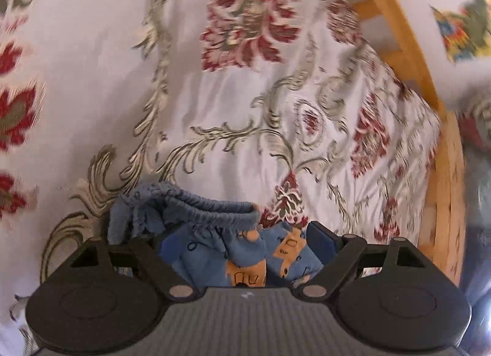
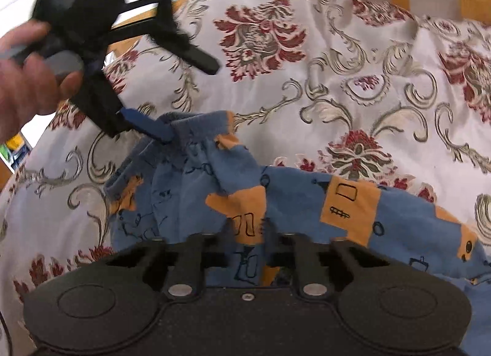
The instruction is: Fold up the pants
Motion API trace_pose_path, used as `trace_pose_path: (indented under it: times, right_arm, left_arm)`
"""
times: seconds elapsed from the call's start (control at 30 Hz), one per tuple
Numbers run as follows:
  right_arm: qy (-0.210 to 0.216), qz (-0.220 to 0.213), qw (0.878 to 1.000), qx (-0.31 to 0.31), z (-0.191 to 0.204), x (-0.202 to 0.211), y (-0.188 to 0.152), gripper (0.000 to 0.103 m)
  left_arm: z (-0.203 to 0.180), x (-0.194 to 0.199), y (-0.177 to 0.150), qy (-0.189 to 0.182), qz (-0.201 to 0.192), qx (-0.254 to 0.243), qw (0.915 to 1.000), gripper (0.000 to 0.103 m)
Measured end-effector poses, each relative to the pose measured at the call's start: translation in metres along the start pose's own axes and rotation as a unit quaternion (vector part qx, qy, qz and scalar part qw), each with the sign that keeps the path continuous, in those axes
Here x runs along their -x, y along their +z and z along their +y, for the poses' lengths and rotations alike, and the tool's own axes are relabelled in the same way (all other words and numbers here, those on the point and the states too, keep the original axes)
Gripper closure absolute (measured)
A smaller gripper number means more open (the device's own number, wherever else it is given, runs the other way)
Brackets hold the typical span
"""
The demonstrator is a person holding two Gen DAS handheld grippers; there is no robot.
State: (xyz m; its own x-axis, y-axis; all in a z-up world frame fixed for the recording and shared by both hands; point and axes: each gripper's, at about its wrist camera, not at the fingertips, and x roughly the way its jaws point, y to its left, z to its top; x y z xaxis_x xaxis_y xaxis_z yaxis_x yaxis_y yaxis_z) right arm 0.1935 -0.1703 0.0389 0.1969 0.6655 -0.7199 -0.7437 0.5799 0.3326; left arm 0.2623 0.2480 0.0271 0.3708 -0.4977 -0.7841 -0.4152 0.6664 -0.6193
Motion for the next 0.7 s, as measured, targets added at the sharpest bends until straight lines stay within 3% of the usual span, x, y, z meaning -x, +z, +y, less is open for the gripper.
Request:
trace_pose_path:
  times: [0.13,0.27,0.37,0.53,0.63,0.67,0.7]
  right_arm:
    - [0.003,-0.018,0.999,0.036,0.015,0.009,-0.003,0.100]
    - [0.005,-0.035,0.996,0.083,0.036,0.022,-0.009,0.100]
    - [0.010,-0.040,0.992,0.122,0.054,0.030,-0.015,0.101]
    - [0.019,-0.042,0.980,0.193,0.084,0.038,-0.031,0.101]
    - [0.024,-0.040,0.972,0.229,0.100,0.037,-0.039,0.103]
    - [0.025,-0.039,0.971,0.235,0.103,0.037,-0.042,0.103]
    - [0.029,-0.037,0.970,0.239,0.107,0.036,-0.044,0.103]
  left_arm:
    - [0.006,-0.006,0.006,0.019,-0.003,0.030,0.9994,0.019]
    - [0.017,-0.013,0.009,0.046,0.003,0.065,0.9968,0.031]
    - [0.026,-0.013,0.008,0.040,0.000,0.089,0.9952,0.039]
    - [0.035,-0.006,0.007,0.021,0.001,0.102,0.9946,0.038]
    - [0.034,-0.002,0.008,0.030,-0.002,0.088,0.9957,0.041]
    - [0.034,-0.001,0.008,0.040,0.000,0.078,0.9961,0.060]
    - [0.032,0.000,0.006,0.052,0.004,0.064,0.9966,0.085]
